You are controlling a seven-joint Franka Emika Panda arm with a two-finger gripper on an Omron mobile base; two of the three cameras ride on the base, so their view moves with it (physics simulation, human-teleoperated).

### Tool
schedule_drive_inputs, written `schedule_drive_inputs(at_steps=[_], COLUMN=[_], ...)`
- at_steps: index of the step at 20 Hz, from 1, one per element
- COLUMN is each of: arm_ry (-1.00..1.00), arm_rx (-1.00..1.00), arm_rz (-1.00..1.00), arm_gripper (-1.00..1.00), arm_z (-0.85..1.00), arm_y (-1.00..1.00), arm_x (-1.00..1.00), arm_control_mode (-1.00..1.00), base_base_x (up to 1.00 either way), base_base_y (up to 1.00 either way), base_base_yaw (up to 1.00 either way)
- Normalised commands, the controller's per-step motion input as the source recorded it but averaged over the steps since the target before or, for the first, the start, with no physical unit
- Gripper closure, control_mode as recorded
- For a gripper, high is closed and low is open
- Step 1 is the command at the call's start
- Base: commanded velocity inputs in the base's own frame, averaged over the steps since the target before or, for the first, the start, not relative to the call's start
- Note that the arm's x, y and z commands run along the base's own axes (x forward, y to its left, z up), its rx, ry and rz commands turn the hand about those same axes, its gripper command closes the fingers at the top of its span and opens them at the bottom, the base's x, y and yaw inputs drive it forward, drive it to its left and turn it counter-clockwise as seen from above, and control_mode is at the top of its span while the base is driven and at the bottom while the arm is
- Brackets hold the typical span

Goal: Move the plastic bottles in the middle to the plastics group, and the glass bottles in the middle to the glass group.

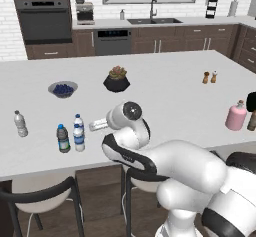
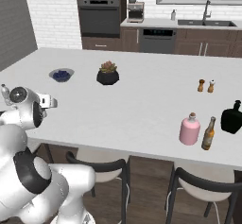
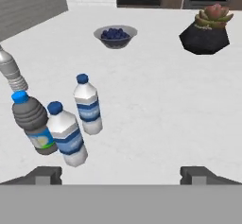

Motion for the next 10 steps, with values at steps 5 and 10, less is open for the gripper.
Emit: schedule_drive_inputs(at_steps=[5,10], arm_ry=[0.00,0.00], arm_rx=[0.01,0.06], arm_rz=[-0.04,0.00], arm_gripper=[-1.00,-1.00], arm_z=[0.52,0.42], arm_y=[-0.63,-0.78], arm_x=[-0.46,-0.45], arm_control_mode=[-1.00,-1.00], base_base_x=[0.00,0.00], base_base_y=[0.00,0.00], base_base_yaw=[0.00,0.00])
